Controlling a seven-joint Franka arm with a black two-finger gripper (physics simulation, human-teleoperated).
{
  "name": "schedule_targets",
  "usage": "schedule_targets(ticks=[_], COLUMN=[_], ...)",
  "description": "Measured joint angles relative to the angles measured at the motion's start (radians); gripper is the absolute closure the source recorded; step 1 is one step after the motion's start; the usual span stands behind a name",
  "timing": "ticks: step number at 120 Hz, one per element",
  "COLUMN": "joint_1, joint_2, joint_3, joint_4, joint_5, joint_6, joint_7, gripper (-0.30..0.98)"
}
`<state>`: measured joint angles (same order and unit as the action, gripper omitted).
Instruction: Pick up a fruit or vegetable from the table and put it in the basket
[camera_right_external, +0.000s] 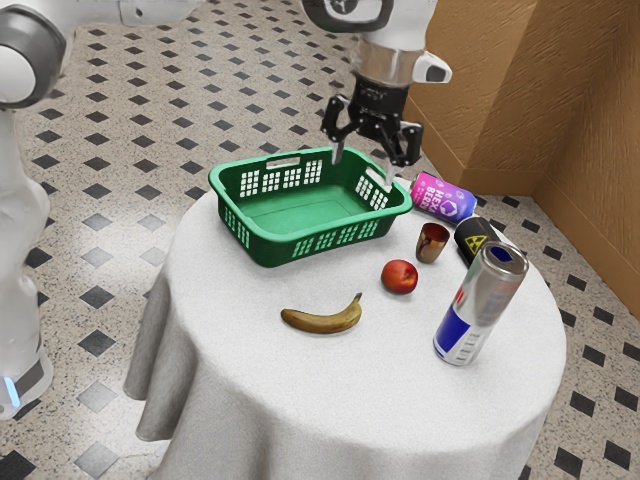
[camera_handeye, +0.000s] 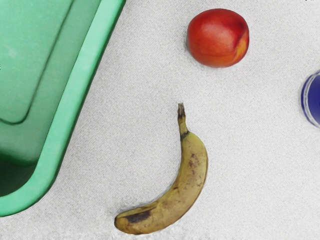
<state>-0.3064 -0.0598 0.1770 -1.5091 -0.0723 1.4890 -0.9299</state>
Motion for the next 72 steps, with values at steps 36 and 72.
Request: schedule_targets(ticks=[36, 72], joint_1=[0.001, -0.040], joint_2=[0.003, 0.053], joint_3=[-0.095, -0.087], joint_4=[0.004, 0.001], joint_5=[0.003, 0.080], joint_6=[-0.021, -0.046], joint_7=[-0.461, -0.223], gripper=[0.00, 0.00])
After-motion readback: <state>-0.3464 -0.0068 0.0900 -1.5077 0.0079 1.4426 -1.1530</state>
